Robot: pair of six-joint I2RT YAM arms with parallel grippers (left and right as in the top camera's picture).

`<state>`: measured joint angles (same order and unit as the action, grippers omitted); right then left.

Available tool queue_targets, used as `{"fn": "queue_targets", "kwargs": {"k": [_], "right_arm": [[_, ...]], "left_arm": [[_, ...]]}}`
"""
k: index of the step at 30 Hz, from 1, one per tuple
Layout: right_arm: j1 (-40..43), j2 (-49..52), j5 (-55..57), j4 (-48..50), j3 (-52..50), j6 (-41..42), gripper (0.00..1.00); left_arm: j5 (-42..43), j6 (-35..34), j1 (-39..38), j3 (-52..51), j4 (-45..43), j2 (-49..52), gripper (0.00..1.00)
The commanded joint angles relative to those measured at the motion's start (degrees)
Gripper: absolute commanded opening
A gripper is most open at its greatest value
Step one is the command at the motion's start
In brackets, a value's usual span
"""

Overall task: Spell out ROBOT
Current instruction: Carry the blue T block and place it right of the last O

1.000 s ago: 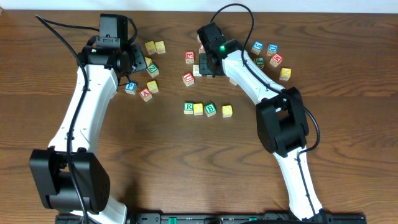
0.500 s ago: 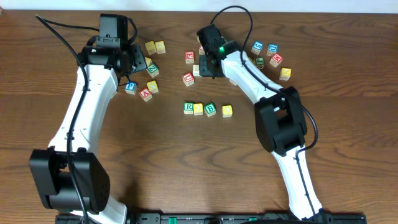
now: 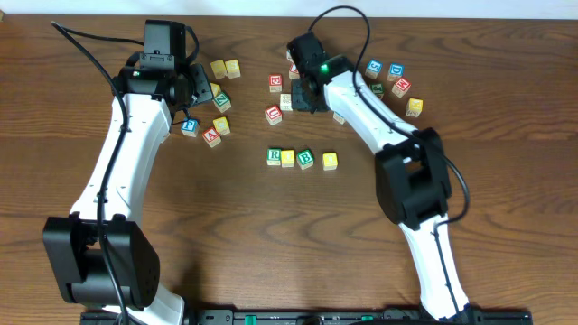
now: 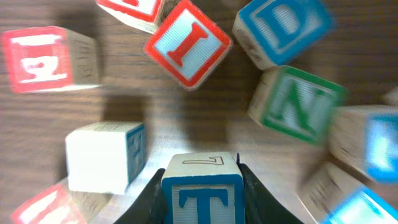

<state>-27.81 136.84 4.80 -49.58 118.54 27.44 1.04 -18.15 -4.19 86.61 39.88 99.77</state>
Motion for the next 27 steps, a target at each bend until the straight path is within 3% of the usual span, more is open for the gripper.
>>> {"fn": "queue_targets", "kwargs": {"k": [1,6,9,15,27], "right_arm": [[0.22,-7.91,0.66,-2.51,0.72,-0.33,0.22],[0.52,-13.09,0.70,-11.82,0.72,-1.07,0.20],[0.90,-15.50,0.85,-19.39,0.72,-2.08,0.27],[1.68,-14.86,0.90,-30.21,0.02,-2.25,0.26],[2.12,-14.43,0.90,-21.38,-16.06,-2.21,0.26]], "left_arm": [[-0.20,0.52,0.20,-0.59,0.11,0.24,0.49],[-0.20,0.52,0.20,-0.59,0.15,0.24,0.49],[-0.20,0.52,0.20,-0.59,0.15,0.24,0.49],[-0.20,0.52,0.20,-0.59,0.15,0.24,0.49],[-0.20,0.52,0.20,-0.59,0.15,0.24,0.49]]}}
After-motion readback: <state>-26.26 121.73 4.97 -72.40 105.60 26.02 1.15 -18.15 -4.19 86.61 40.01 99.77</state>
